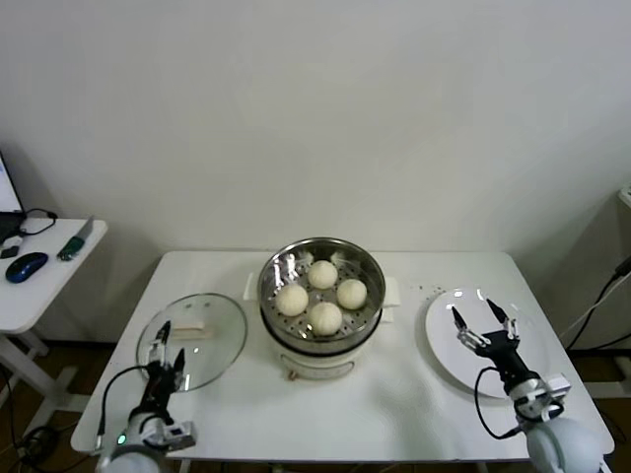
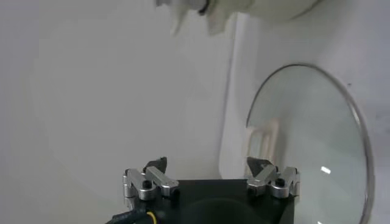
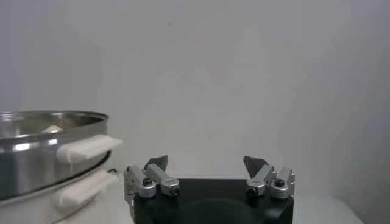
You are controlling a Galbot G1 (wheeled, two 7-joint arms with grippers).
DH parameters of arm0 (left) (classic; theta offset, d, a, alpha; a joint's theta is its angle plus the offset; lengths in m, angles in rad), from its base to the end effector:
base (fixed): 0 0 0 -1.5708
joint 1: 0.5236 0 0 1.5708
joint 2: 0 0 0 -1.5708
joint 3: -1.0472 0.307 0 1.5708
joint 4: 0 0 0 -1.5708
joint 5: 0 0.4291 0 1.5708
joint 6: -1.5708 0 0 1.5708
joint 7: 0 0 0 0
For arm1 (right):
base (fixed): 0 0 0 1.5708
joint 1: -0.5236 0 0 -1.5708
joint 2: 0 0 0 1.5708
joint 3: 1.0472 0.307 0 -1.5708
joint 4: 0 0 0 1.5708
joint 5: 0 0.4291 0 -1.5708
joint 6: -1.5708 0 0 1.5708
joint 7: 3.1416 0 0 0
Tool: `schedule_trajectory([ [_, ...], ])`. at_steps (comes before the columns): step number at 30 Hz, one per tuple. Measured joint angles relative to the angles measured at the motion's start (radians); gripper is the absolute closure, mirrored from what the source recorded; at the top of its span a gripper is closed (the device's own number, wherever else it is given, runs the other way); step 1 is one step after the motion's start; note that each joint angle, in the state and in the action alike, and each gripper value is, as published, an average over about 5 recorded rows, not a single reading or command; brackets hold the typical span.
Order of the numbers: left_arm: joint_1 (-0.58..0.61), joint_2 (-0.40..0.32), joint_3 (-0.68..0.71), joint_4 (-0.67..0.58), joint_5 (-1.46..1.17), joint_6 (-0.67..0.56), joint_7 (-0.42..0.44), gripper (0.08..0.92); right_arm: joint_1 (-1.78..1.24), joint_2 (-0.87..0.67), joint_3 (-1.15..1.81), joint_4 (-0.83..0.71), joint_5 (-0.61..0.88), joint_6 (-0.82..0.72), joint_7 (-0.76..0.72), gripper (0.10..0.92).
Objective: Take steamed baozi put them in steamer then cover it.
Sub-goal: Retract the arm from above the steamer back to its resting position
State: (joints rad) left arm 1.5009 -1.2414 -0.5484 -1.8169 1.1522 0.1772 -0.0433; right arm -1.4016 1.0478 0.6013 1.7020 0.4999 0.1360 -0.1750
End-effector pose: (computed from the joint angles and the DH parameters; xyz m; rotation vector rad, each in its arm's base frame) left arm 0.2914 0.0753 -0.3515 -0.0496 -2.1428 -1.9847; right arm 0.3281 -0.1539 -0.3355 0.2738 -3.0609 0.0342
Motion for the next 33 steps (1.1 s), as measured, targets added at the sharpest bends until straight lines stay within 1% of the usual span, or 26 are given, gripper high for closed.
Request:
schedule_trajectory([
  [10,-0.131,0.0,0.055,0.168,0.069,-0.02,-0.041,0.177,-0.024,0.024,0.021,-0.007,-0.032,0.004,0.007,0.203],
  [19,-0.24,0.001,0.078,0.301,0.096,-0.011,-0.072,0.177,-0.023,0.033,0.025,-0.019,-0.053,0.007,0.008,0.203],
  [27,-0.316,0.004,0.083,0.392,0.102,0.004,-0.087,0.177,-0.012,0.042,0.017,-0.035,-0.073,0.012,0.008,0.203],
  [33,-0.352,0.002,0.088,0.433,0.088,0.007,-0.099,0.185,-0.003,0.044,0.008,-0.049,-0.088,0.017,0.002,0.203],
])
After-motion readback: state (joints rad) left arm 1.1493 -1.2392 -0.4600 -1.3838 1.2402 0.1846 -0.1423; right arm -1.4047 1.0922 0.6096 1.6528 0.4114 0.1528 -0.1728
